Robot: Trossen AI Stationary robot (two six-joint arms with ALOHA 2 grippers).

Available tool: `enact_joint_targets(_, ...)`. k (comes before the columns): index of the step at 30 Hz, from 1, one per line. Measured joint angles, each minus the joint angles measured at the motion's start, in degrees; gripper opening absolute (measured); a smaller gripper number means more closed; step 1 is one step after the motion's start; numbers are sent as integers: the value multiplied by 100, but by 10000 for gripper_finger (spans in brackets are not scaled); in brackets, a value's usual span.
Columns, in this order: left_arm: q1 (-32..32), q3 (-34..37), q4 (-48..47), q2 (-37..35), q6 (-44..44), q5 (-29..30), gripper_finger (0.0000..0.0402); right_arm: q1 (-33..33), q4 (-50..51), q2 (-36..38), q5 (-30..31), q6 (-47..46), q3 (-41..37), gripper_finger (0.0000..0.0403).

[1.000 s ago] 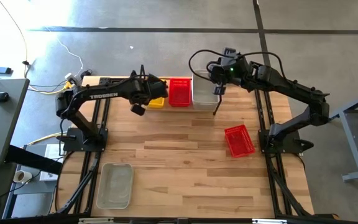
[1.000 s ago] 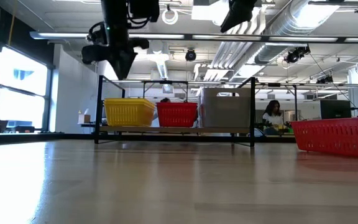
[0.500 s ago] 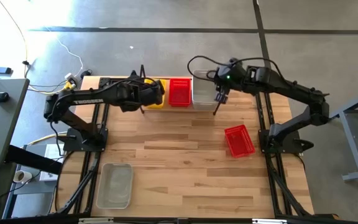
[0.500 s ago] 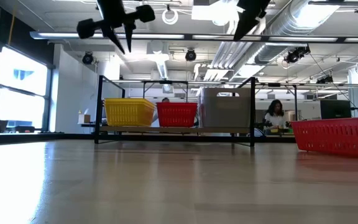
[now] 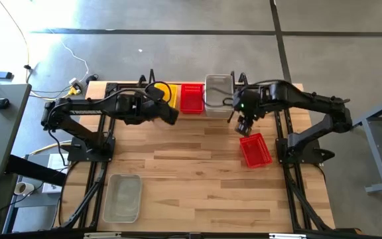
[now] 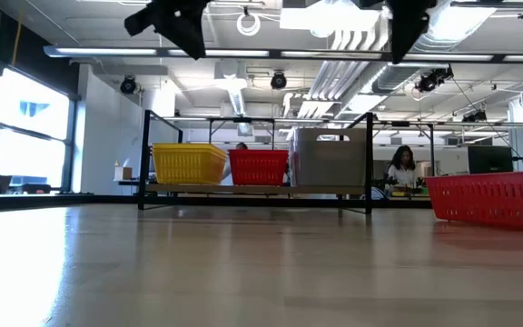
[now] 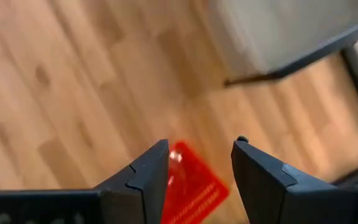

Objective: Stack baskets on shelf by color
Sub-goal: Stack the red basket on top of the red baskets on the shelf

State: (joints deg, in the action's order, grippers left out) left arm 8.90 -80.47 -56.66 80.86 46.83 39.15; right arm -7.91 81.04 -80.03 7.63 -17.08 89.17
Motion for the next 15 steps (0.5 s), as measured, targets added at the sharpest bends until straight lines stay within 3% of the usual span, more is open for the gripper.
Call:
enact_joint_targets(9,-321,0,512,-26,-1299,-269,51,1005,907,0,90,-1038,-4,161)
enact_joint_targets(15,-461,0,740,-26,-1814,-604,51,1584,874,20,190,-1009,-204,161)
